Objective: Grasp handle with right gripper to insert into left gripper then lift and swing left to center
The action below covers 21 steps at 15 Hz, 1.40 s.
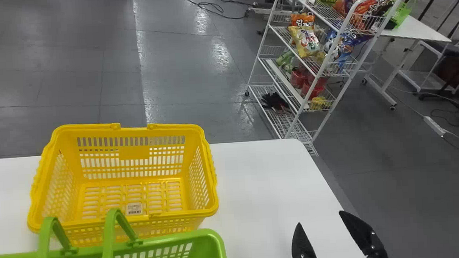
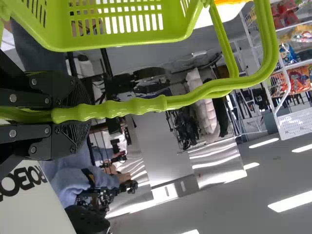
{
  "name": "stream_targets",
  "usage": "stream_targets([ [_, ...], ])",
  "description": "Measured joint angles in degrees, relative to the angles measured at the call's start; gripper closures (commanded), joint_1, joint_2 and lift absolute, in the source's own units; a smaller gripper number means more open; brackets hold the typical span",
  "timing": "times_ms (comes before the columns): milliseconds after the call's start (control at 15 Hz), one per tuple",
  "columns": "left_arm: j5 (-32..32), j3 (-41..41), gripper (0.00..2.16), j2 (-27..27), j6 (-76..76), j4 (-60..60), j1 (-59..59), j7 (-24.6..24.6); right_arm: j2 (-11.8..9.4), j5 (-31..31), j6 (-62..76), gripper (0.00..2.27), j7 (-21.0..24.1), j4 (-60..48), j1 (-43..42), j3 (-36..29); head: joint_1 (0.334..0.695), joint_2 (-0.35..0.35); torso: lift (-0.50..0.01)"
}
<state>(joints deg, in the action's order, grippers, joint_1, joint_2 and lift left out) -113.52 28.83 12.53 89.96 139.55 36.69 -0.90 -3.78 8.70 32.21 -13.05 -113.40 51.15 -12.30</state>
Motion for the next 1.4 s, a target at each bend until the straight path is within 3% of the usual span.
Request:
stream_targets([
  [1400,0.66,-1.93,2.14,-0.85,0.00,-0.07,-1.36,-3.79,0.17,0.64,2.72,0.13,-0.66,2.42,-0.55,0.10,0.695,-0.350,-0.093],
])
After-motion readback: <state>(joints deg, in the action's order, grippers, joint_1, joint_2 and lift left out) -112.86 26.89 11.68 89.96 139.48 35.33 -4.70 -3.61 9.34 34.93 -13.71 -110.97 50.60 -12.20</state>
